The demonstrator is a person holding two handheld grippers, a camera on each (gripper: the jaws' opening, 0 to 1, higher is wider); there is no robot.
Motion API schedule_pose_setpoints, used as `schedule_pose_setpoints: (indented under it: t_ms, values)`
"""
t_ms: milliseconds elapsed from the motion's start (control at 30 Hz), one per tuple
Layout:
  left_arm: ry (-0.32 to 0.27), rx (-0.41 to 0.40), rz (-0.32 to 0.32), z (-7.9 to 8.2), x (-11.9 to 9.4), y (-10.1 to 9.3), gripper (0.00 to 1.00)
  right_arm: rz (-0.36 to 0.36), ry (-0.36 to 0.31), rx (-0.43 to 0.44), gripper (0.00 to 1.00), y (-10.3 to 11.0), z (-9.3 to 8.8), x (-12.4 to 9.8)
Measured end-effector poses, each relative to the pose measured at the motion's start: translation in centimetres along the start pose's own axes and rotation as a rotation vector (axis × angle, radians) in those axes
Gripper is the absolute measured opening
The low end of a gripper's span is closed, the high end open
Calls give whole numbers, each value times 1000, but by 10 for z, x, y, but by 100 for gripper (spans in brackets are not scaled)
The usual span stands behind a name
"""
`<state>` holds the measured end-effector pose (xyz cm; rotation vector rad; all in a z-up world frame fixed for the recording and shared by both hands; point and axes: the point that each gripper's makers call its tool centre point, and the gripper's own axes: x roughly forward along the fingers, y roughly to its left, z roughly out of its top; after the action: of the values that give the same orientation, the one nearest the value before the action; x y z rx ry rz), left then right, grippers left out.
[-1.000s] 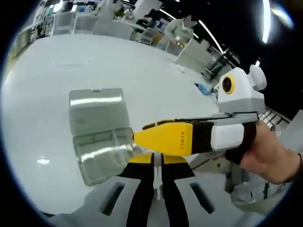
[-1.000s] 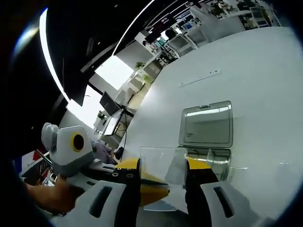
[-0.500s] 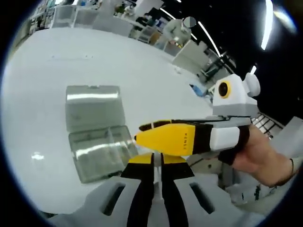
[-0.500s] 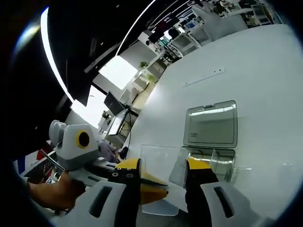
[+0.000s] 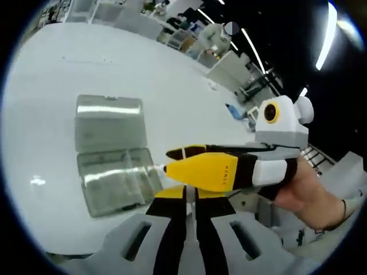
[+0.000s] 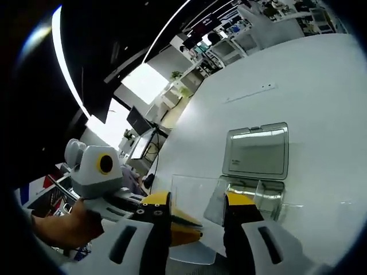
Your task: Insert the divider into the dual guide fixture by aligning both edges with the guide slots and pushing it downward to the bottom, including one-sided entry, uneven engagement, binding, and posture correction.
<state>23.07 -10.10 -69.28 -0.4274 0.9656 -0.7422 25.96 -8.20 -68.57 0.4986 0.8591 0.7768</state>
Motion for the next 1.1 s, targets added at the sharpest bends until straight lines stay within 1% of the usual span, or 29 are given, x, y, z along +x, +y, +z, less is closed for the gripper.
schedule_pose_setpoints:
  t_ms: [133, 233, 300, 367, 533, 767, 867, 933, 1100]
  values:
    - [-6, 0, -2, 2, -1, 2, 1, -4, -7, -6, 31, 1, 2, 0]
    - [3, 0, -9, 0, 0, 0, 2, -15, 7, -12, 30, 1, 0, 0]
    - [3, 16, -11, 1, 0, 0, 3, -14, 6, -10, 30, 1, 0, -1]
    - [3, 5, -19, 1, 0, 0, 3, -14, 6, -7, 30, 0, 1, -1]
    - [-6, 24, -11, 3, 1, -1, 4, -23, -2, 2, 30, -2, 3, -2]
    - [-17, 15, -5, 5, 1, -1, 3, -38, -16, 11, 30, -4, 5, -4]
    - [-13, 9, -5, 4, 1, -1, 3, -39, -20, 13, 30, -5, 5, -3]
    - [-14, 23, -2, 5, 1, -1, 3, -38, -23, 13, 30, -5, 5, -3]
    - [-29, 12, 7, 7, 0, -1, 3, -38, -35, 14, 30, -5, 7, -3]
